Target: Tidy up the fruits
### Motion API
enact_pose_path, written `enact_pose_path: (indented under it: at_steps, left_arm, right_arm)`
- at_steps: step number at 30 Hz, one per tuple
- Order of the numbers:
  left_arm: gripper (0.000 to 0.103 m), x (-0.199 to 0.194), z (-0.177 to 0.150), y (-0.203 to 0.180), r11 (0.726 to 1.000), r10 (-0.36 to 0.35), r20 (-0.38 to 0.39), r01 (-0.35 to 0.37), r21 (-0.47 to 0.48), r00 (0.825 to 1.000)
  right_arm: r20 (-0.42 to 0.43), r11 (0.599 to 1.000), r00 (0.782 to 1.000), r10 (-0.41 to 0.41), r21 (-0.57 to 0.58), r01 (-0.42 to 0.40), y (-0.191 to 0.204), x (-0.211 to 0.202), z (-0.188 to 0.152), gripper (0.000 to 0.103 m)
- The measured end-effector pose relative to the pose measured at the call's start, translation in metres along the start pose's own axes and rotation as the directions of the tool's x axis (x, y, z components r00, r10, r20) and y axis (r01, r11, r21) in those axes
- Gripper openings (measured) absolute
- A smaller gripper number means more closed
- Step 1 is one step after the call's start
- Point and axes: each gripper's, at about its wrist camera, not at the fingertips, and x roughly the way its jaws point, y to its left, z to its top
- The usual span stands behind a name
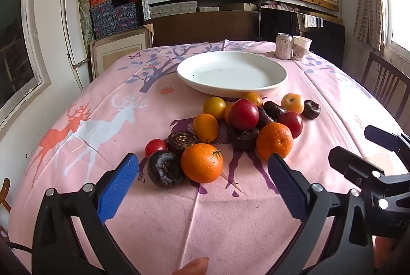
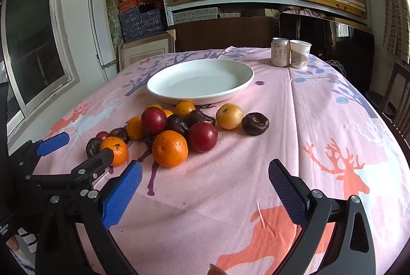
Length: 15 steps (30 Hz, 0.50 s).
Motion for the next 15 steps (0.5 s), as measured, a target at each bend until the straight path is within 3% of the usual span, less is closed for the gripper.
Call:
enact_pose_path:
  at_steps: [15]
  left_arm:
    - [0.099,0.0,-0.0001,-0.0001,1.0,0.0,-0.002,0.0,0.001,1.0]
  right_arm:
    - [-0.009,1.0,1.0,0.0,0.001,0.0,0.0002,0.0017,0.0003,0.1]
